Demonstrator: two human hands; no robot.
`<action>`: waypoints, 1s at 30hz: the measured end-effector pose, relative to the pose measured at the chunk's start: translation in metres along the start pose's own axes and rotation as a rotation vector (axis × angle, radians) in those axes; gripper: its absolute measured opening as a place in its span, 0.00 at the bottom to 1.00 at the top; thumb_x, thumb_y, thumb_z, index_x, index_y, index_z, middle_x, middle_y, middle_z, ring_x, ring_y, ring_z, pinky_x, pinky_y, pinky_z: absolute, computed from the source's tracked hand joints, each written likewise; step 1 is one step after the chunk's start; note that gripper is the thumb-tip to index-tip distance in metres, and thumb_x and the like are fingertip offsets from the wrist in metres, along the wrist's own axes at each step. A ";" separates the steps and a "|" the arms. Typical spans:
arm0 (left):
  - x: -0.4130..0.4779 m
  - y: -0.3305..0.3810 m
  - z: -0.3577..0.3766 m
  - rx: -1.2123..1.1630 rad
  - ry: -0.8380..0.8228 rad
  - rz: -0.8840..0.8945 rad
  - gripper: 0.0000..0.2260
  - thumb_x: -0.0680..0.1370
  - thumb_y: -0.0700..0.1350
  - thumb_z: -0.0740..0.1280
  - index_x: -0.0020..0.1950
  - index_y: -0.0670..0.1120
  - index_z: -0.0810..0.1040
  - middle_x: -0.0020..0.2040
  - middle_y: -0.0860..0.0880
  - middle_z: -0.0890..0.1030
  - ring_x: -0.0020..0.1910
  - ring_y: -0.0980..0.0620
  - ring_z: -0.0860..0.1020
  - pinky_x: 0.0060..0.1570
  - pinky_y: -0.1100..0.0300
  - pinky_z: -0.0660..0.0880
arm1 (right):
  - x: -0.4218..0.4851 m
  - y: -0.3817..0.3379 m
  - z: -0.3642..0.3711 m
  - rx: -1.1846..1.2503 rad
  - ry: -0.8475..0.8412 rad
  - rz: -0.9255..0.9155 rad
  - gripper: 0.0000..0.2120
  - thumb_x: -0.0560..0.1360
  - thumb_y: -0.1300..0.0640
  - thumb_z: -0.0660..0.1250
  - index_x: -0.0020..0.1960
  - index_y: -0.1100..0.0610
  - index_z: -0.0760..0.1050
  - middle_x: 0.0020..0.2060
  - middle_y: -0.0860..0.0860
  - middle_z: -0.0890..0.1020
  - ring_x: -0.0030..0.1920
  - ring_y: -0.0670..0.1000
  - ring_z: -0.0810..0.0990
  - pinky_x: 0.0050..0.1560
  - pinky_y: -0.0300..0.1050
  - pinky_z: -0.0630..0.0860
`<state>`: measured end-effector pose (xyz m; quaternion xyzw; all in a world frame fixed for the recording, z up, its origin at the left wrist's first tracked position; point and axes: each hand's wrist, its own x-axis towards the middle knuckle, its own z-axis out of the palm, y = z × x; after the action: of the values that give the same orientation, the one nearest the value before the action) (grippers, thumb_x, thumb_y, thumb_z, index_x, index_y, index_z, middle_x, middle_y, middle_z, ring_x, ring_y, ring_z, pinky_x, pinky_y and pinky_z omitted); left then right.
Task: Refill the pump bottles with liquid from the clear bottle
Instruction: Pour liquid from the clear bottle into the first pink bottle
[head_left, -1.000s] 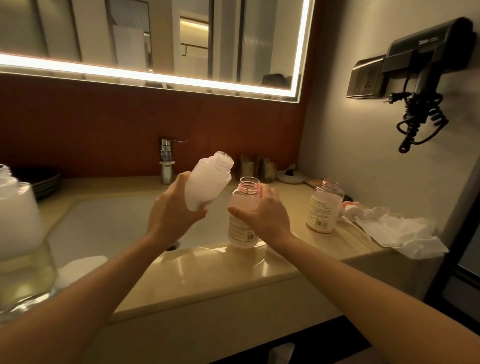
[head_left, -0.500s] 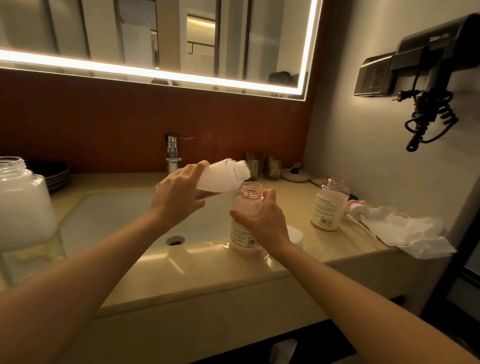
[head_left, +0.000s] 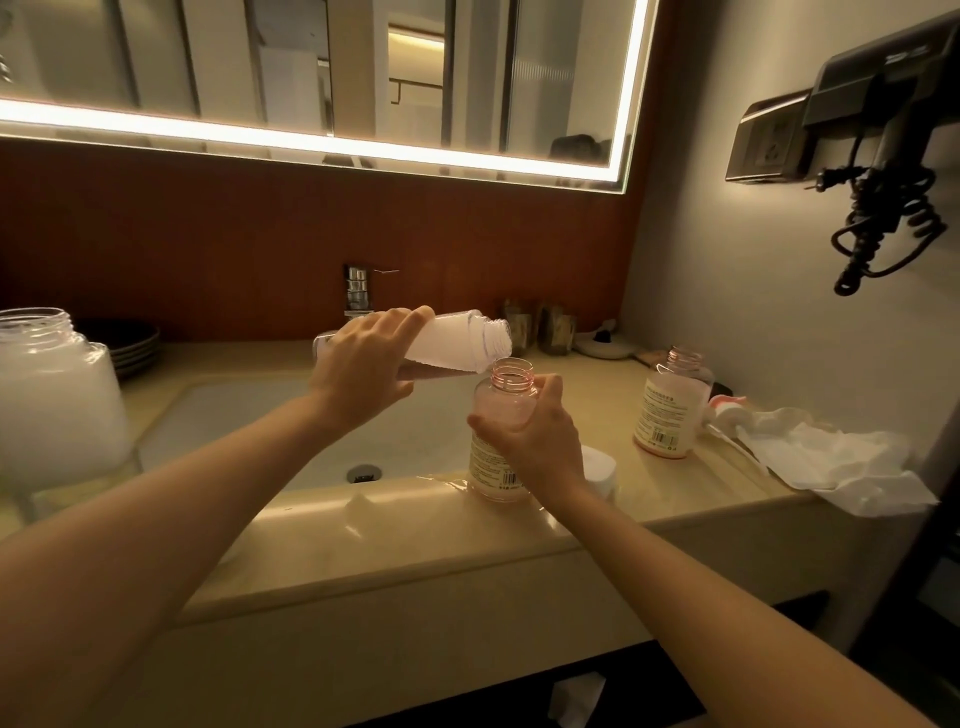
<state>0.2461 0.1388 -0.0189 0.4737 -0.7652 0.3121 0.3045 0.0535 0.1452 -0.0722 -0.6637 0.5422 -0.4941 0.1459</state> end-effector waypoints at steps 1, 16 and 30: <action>0.001 -0.002 0.000 0.005 0.000 0.012 0.35 0.57 0.40 0.81 0.61 0.42 0.70 0.50 0.41 0.81 0.44 0.40 0.81 0.38 0.46 0.79 | 0.000 0.000 0.000 -0.004 -0.002 -0.002 0.36 0.64 0.45 0.75 0.61 0.57 0.61 0.59 0.55 0.75 0.57 0.55 0.76 0.52 0.48 0.77; 0.010 -0.013 0.002 0.050 -0.022 0.106 0.39 0.58 0.40 0.80 0.63 0.45 0.63 0.55 0.41 0.78 0.51 0.40 0.79 0.49 0.43 0.78 | 0.000 0.002 0.001 -0.012 -0.005 0.006 0.35 0.63 0.43 0.75 0.60 0.56 0.61 0.57 0.55 0.76 0.55 0.55 0.77 0.51 0.52 0.78; 0.011 -0.015 0.001 0.060 -0.008 0.133 0.40 0.56 0.40 0.81 0.63 0.44 0.66 0.53 0.39 0.79 0.49 0.39 0.80 0.46 0.44 0.78 | 0.000 0.002 0.001 0.006 -0.015 0.002 0.36 0.63 0.44 0.75 0.61 0.56 0.61 0.59 0.55 0.76 0.57 0.55 0.77 0.52 0.50 0.78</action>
<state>0.2554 0.1266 -0.0085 0.4318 -0.7865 0.3525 0.2659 0.0525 0.1440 -0.0741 -0.6665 0.5404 -0.4905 0.1524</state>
